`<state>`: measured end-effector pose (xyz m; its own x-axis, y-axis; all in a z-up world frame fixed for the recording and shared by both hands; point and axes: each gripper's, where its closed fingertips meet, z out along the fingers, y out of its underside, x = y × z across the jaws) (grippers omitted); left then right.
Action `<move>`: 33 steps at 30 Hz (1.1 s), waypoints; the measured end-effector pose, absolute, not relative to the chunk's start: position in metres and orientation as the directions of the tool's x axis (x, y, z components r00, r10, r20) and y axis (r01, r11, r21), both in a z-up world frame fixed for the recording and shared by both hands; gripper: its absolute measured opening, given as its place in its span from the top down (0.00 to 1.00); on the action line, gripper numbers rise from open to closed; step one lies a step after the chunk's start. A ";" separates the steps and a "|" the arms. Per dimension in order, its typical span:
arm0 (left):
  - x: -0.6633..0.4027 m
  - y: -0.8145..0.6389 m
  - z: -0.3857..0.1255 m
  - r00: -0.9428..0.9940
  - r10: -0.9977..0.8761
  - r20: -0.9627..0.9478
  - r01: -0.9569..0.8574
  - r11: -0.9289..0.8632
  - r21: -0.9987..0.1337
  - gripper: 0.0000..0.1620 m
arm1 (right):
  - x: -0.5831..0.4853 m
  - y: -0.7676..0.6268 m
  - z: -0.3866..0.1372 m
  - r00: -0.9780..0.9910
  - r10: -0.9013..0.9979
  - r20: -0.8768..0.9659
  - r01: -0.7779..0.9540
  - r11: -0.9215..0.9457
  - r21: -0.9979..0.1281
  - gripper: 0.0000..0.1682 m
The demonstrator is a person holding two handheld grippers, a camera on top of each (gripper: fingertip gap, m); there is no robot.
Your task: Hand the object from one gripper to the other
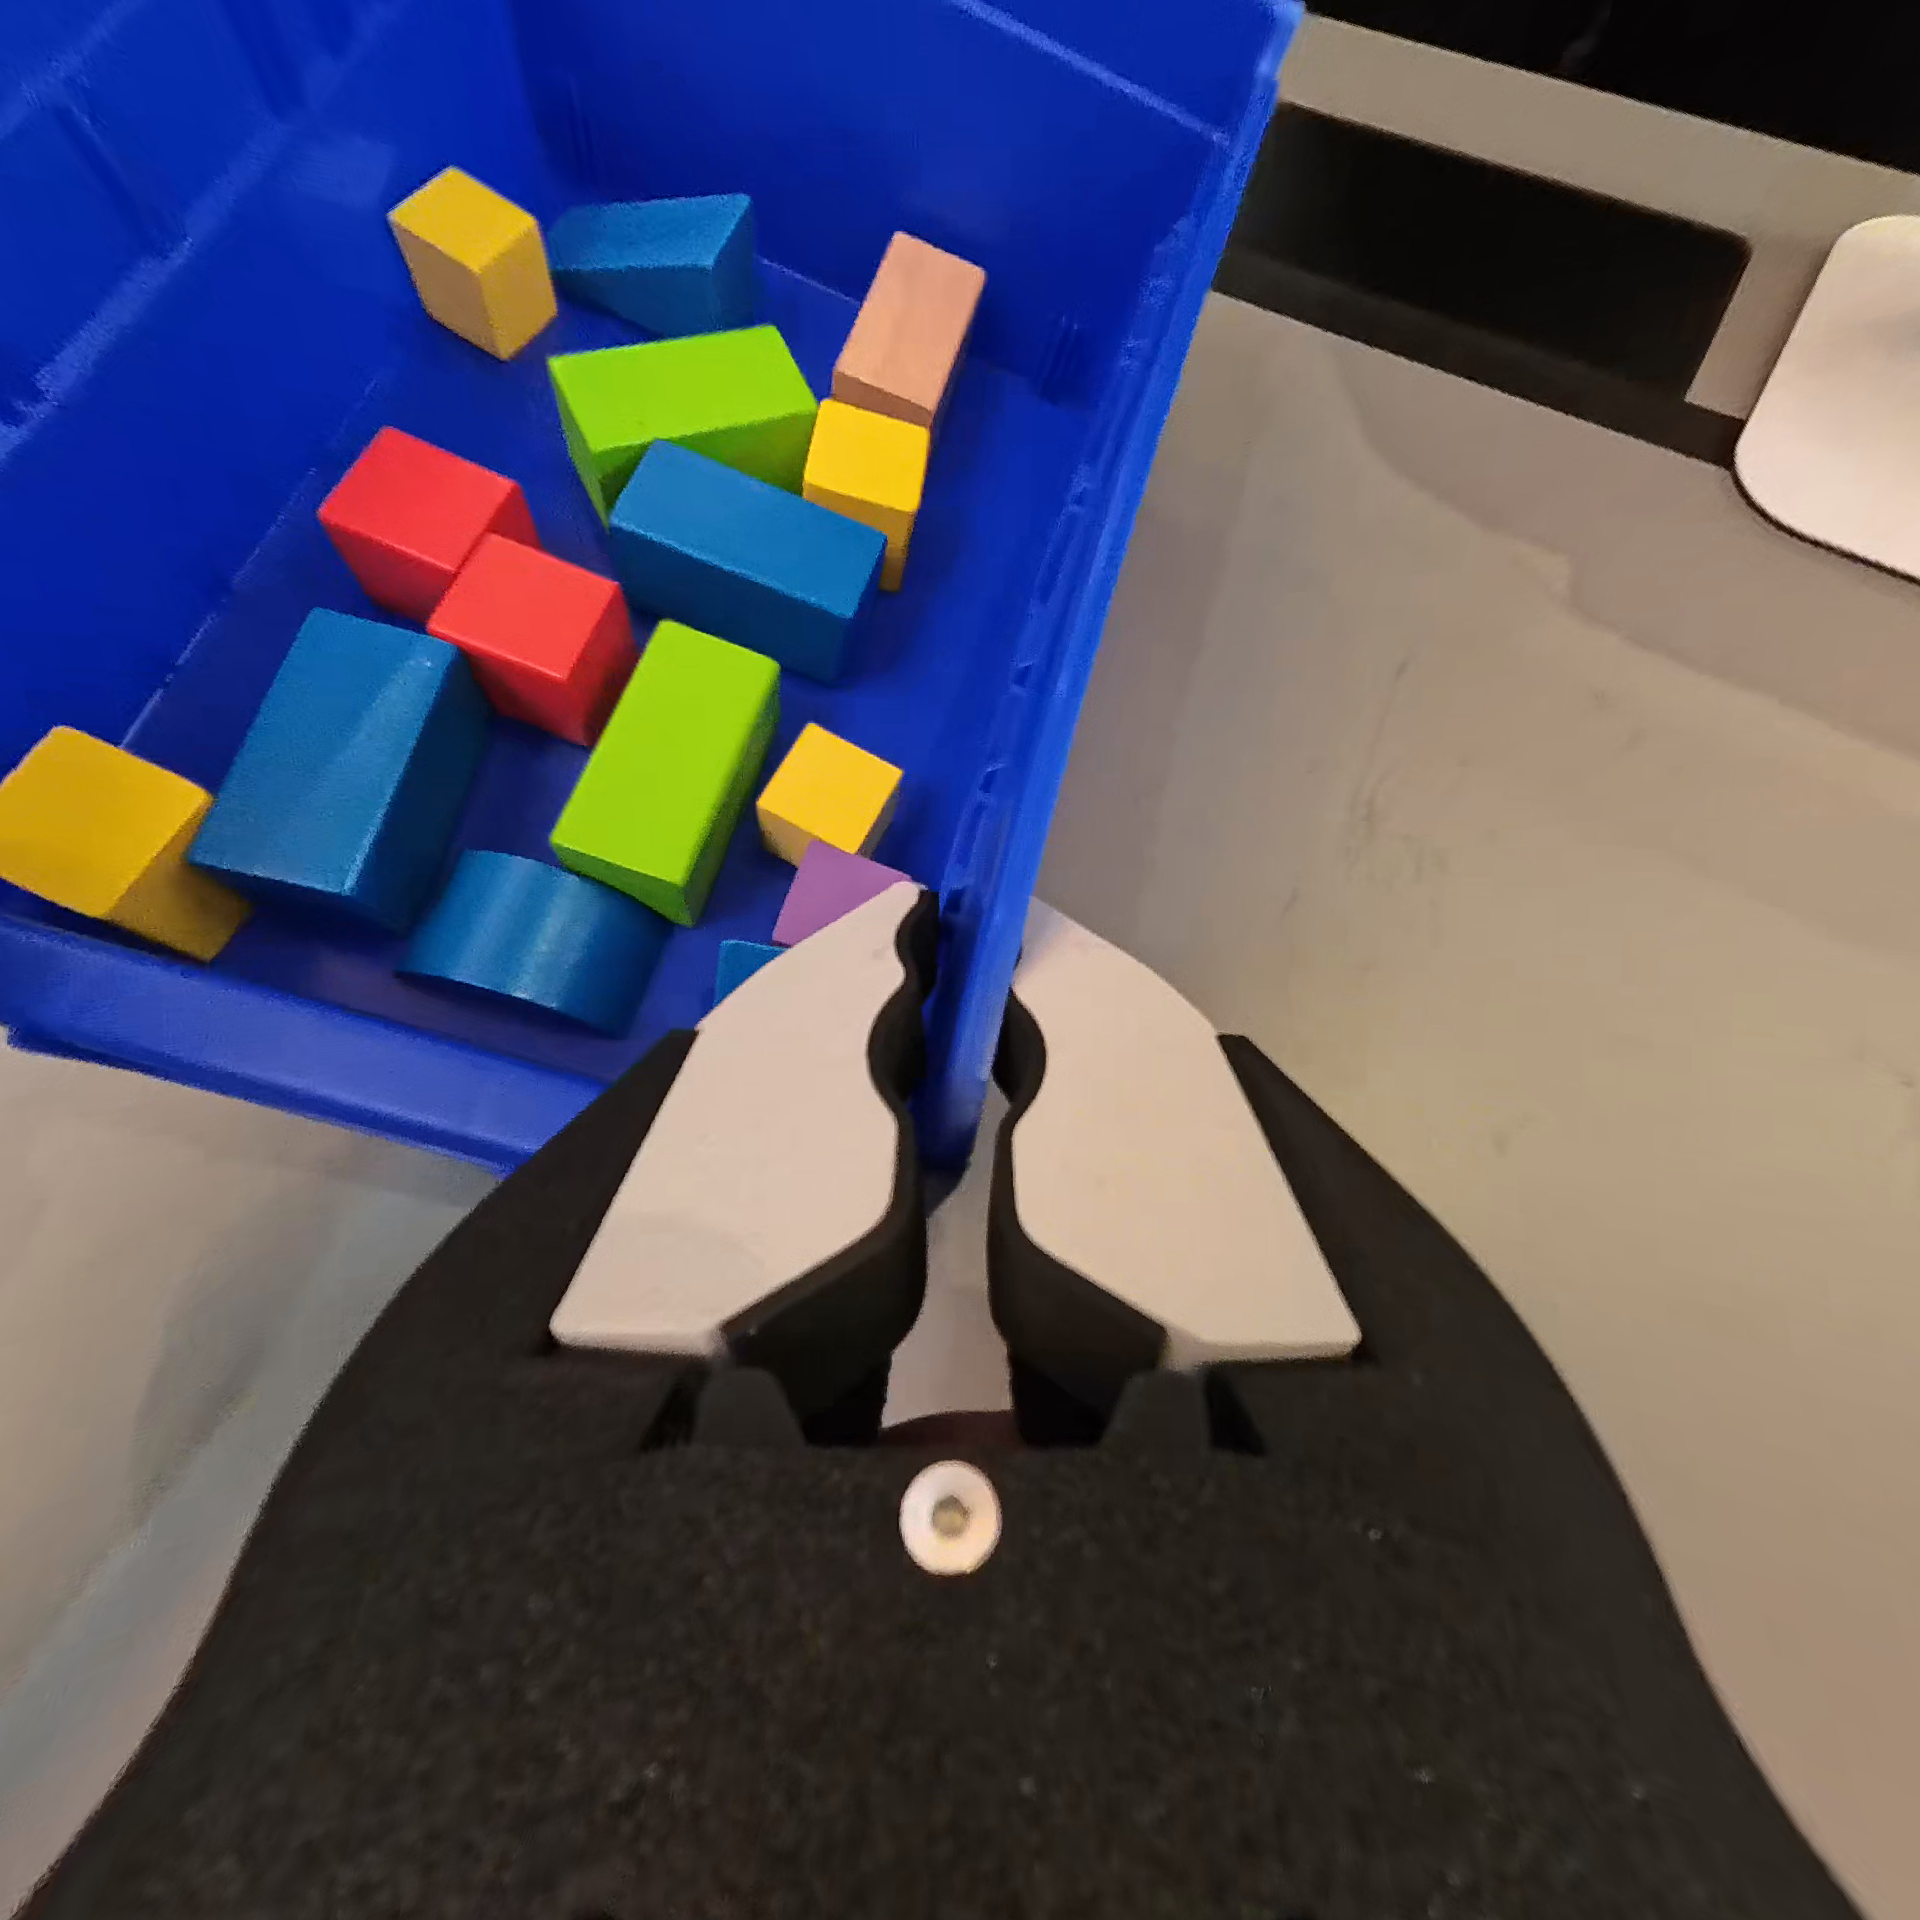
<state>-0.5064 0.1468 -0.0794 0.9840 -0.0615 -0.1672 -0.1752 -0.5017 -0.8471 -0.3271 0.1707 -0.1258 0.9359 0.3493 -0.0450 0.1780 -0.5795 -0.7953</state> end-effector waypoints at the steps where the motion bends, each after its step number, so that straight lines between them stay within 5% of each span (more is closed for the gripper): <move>1: -0.507 0.145 -0.078 0.983 -0.056 -0.177 -0.181 -0.501 -0.846 0.98 | -0.328 0.172 -0.125 0.934 0.351 -0.068 0.160 -0.582 -0.798 0.96; 14: -0.521 0.150 -0.112 0.999 -0.032 0.034 0.009 -0.570 -0.822 0.98 | -0.336 0.171 -0.114 0.922 0.379 0.086 0.308 -0.580 -0.754 0.96; 20: -0.520 0.174 -0.071 0.999 -0.032 -0.019 -0.035 -0.619 -0.784 0.98 | -0.336 0.195 -0.089 0.915 0.401 0.053 0.321 -0.640 -0.698 0.95; 33: -0.509 0.145 -0.106 0.994 -0.111 -0.010 -0.072 -0.569 -0.819 0.98 | -0.325 0.153 -0.114 0.945 0.328 0.017 0.210 -0.562 -0.800 0.96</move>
<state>-0.5094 0.1447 -0.1064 0.9938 -0.1111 -0.0101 -0.0719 -0.5687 -0.8194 -0.3252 0.1535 -0.1138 0.9446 0.3277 0.0174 0.2097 -0.5622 -0.8000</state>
